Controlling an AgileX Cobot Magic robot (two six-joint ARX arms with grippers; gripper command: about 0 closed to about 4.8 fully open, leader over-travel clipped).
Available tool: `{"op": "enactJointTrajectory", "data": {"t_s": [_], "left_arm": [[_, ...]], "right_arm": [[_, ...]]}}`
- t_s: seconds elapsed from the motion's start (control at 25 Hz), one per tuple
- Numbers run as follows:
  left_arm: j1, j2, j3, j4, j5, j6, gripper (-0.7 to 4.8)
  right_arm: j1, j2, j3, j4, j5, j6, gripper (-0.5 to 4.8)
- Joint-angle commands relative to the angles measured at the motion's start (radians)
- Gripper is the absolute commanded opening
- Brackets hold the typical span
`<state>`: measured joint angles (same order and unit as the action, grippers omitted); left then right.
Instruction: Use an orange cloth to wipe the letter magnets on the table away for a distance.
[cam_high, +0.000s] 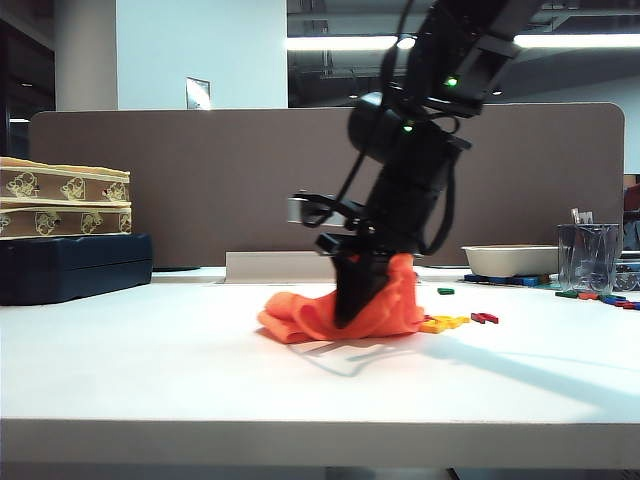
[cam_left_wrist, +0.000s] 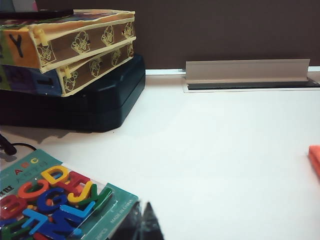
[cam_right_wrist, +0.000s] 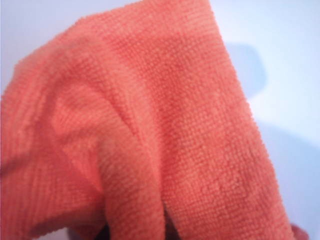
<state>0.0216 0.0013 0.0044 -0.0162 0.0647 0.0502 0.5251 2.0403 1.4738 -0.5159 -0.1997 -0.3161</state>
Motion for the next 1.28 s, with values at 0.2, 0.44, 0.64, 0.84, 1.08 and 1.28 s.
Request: {"op": "enactJointTrajectory", "data": {"t_s": [0.2,0.44,0.64,0.84,1.08,1.28], "left_arm": [[0.000,0.000,0.001,0.010,0.002,-0.006,-0.05],[0.000,0.000,0.001,0.010,0.002,-0.006,-0.05],[0.000,0.000,0.001,0.010,0.000,-0.006,-0.05],[0.000,0.000,0.001,0.010,0.000,-0.005,-0.05],[0.000,0.000,0.001,0.010,0.000,-0.005,-0.05],[0.000,0.000,0.001,0.010,0.000,-0.005,-0.05]], "right_arm": [[-0.122,0.028,-0.006,-0.113,0.137,-0.003,0.86],[-0.234,0.030,-0.006,-0.182,0.138,-0.002,0.96],[-0.357,0.031,-0.007,-0.229,0.138,-0.002,1.18],[-0.498,0.031,-0.007,-0.259,0.137,0.002,1.18],[-0.607,0.031,-0.007,-0.249,0.108,0.024,1.18],[-0.715,0.030,-0.006,-0.181,-0.053,0.102,1.18]]}}
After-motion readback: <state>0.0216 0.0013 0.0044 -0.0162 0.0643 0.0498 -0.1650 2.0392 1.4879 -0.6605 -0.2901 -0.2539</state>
